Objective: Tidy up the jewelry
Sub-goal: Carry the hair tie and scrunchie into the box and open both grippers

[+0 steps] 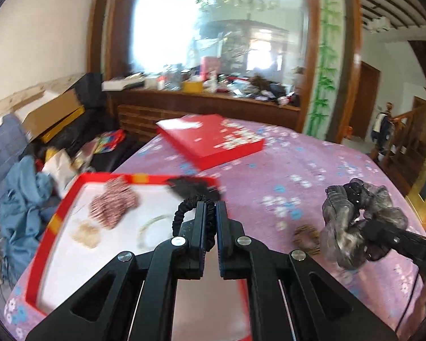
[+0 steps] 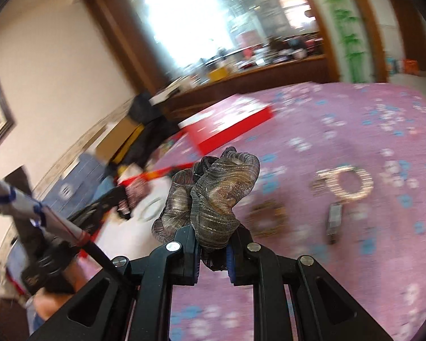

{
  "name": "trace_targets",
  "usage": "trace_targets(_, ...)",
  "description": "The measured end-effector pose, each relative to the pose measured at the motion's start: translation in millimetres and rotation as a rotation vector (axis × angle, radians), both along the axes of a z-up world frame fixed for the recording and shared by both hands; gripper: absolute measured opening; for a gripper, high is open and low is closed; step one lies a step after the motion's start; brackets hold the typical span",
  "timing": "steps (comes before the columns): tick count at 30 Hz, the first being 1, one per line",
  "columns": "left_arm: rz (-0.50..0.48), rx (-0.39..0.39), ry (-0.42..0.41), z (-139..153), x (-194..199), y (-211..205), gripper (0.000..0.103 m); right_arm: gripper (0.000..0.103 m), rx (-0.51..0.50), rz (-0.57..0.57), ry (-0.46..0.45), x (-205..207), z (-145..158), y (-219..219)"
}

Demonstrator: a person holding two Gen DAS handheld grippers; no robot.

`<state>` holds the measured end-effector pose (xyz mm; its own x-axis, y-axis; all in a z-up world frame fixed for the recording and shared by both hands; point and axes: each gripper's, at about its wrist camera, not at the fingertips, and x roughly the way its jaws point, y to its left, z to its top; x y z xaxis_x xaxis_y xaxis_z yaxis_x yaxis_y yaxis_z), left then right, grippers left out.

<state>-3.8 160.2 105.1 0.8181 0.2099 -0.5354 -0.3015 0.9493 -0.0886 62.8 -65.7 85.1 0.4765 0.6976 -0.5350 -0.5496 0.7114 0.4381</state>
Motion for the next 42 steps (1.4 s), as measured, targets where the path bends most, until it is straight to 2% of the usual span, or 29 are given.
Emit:
trace_targets(2,0.045,-0.014,0.015,-7.5,-10.6,23.3,0.006,0.016,-0.003,0.067,0.012,-7.5,2.2,26.7)
trace_targets(5,0.096,-0.036,0.037,-16.4,-22.8,51.9,0.006,0.016,-0.045,0.121,-0.008,-17.0,5.2,63.9)
trace_targets(8,0.145,-0.066,0.057,-26.1,-33.4,78.5,0.006,0.016,-0.077,0.164,0.01,-20.7,-0.5,95.0)
trace_targets(17,0.194,-0.133,0.111,-53.6,-32.3,117.0,0.006,0.016,-0.215,0.146,0.064,-4.2,-41.7,157.9)
trace_targets(21,0.194,-0.175,0.132,-63.4,-27.7,124.8,0.006,0.02,-0.241,0.133,0.079,4.1,-50.4,167.2)
trace_targets(25,0.199,-0.179,0.132,-64.5,-27.5,127.5,0.006,0.025,-0.259,0.12,0.093,6.9,-58.3,168.3)
trace_targets(26,0.196,-0.183,0.135,-65.0,-27.5,127.7,0.006,0.029,-0.26,0.12,0.096,6.8,-58.8,167.2)
trace_targets(28,0.198,-0.184,0.137,-65.2,-27.9,127.6,0.006,0.045,-0.262,0.115,0.099,6.4,-58.1,165.4)
trace_targets(30,0.2,-0.183,0.134,-64.4,-28.7,127.4,0.006,0.051,-0.256,0.118,0.088,3.3,-54.4,162.8)
trace_targets(32,0.205,-0.185,0.129,-62.1,-30.2,126.8,0.009,0.051,-0.256,0.115,0.069,-0.5,-50.0,160.1)
trace_targets(36,0.216,-0.184,0.106,-53.9,-36.1,125.1,0.022,0.051,-0.225,0.115,0.059,-6.1,-40.8,151.2)
trace_targets(42,0.203,-0.165,0.074,-35.6,-41.7,113.2,0.022,0.051,-0.154,0.097,0.053,-10.4,-23.6,126.3)
